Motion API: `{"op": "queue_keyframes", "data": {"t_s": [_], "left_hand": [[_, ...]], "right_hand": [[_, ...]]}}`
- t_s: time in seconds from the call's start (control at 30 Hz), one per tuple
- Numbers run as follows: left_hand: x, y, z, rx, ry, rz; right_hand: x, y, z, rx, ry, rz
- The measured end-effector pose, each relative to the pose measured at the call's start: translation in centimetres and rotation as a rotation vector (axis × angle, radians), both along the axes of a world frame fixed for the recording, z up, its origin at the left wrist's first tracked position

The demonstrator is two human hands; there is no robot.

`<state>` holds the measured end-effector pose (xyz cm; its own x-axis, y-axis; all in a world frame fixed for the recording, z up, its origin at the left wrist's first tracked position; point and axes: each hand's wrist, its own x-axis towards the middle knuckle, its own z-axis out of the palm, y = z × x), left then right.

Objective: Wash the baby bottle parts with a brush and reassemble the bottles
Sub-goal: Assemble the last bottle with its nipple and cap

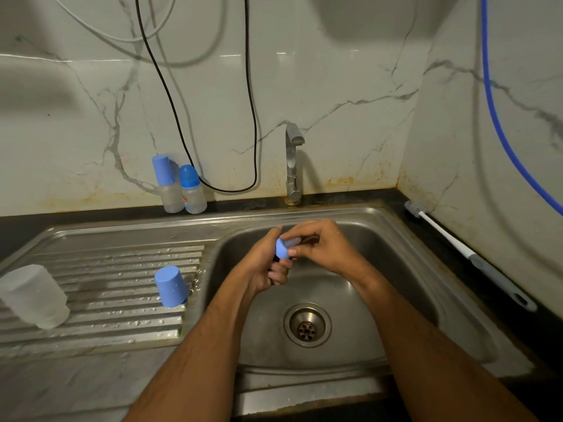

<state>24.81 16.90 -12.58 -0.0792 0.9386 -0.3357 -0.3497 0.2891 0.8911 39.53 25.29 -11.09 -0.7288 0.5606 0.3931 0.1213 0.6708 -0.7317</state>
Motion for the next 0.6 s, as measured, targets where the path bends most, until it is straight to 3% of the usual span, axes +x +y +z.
{"op": "queue_keyframes", "data": {"t_s": [0.23,0.33,0.6], "left_hand": [[2.2,0.6,-0.5,0.194,0.259,0.199],[2.6,1.3,-0.4,0.188,0.374,0.293],[1.8,1.1,0.3,0.199,0.484,0.134]], "right_hand": [[0.1,0.3,-0.6,0.088,0.034,-0.148],[-0.2,0.1,-0.5,0.083,0.082,-0.181],[0.4,0.9,0.8,-0.050,0.006,-0.194]]}}
